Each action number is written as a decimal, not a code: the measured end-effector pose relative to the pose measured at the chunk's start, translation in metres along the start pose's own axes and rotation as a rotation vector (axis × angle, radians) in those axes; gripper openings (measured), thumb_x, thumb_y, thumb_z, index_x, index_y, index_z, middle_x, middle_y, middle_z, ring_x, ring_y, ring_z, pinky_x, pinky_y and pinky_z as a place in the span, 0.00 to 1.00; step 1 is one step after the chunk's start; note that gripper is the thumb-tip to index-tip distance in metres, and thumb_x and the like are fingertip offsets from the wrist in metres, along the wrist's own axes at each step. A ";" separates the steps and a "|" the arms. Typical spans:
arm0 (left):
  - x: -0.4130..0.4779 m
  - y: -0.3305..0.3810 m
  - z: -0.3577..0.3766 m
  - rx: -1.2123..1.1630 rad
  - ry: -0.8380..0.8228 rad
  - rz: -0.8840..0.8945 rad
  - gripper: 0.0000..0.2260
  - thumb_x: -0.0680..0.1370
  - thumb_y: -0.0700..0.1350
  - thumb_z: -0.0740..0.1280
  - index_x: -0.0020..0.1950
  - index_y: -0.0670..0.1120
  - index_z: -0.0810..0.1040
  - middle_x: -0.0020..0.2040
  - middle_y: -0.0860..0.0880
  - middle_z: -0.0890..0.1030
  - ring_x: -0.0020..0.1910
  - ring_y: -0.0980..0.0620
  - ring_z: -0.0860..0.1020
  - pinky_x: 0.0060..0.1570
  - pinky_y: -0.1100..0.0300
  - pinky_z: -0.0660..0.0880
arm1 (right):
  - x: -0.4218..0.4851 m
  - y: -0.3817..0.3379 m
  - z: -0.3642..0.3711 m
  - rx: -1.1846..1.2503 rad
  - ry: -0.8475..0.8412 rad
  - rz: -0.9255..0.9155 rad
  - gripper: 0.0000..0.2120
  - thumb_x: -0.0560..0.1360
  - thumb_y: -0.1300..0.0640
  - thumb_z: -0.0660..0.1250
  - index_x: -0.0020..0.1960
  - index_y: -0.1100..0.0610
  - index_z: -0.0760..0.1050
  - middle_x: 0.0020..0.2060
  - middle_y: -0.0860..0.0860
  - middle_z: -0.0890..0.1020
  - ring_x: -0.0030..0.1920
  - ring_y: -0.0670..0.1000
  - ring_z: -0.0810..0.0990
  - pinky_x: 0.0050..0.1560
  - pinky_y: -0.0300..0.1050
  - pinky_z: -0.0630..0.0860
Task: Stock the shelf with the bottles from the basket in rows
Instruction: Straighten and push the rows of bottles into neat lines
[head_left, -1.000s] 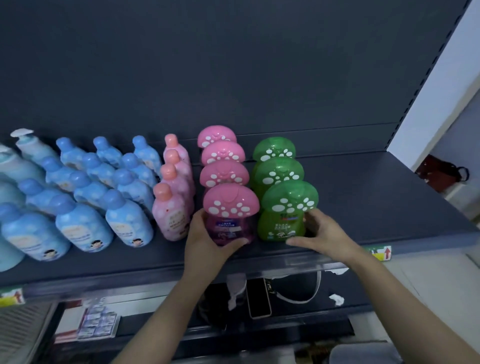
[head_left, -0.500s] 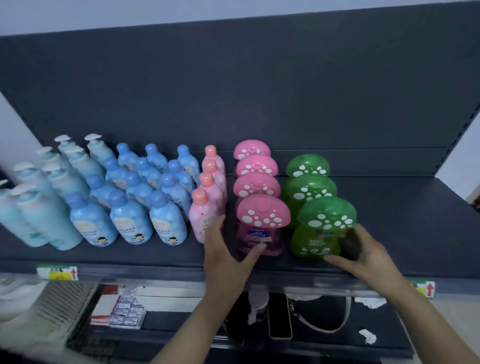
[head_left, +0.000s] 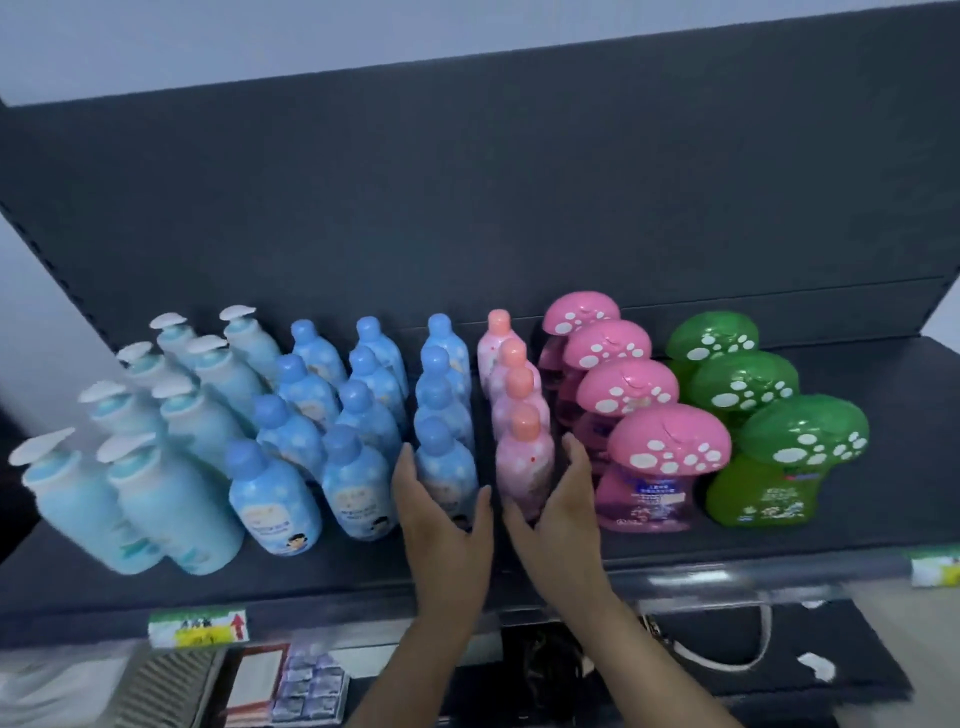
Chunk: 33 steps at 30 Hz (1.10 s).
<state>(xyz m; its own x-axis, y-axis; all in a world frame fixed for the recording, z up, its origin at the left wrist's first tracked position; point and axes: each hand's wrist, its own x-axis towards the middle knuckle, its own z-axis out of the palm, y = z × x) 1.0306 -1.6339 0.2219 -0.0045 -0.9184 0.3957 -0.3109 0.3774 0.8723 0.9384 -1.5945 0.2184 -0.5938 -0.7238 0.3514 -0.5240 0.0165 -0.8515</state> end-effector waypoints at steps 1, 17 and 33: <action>0.004 -0.003 -0.001 0.005 -0.008 0.020 0.36 0.72 0.40 0.72 0.74 0.41 0.55 0.72 0.45 0.61 0.71 0.53 0.61 0.70 0.56 0.61 | 0.004 0.000 0.005 -0.003 0.015 0.050 0.42 0.67 0.58 0.73 0.73 0.60 0.53 0.69 0.55 0.66 0.68 0.52 0.67 0.66 0.46 0.68; 0.010 -0.009 -0.014 0.091 -0.129 -0.013 0.35 0.69 0.45 0.75 0.71 0.43 0.62 0.68 0.47 0.69 0.65 0.48 0.69 0.56 0.59 0.67 | -0.006 -0.009 0.018 -0.357 0.239 0.084 0.34 0.60 0.50 0.78 0.58 0.64 0.69 0.50 0.57 0.72 0.54 0.58 0.72 0.41 0.46 0.71; 0.147 0.086 -0.072 -0.080 -0.499 -0.137 0.28 0.69 0.43 0.75 0.65 0.48 0.67 0.57 0.53 0.75 0.59 0.56 0.73 0.56 0.62 0.72 | 0.109 -0.111 -0.069 0.207 -0.178 0.244 0.24 0.64 0.49 0.72 0.58 0.50 0.70 0.56 0.46 0.75 0.56 0.45 0.75 0.56 0.43 0.74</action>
<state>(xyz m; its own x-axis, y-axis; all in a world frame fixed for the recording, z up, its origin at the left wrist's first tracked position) 1.0716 -1.7277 0.3759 -0.4273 -0.8976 0.1085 -0.2667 0.2398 0.9335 0.8893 -1.6280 0.3779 -0.5612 -0.8247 0.0702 -0.2341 0.0768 -0.9692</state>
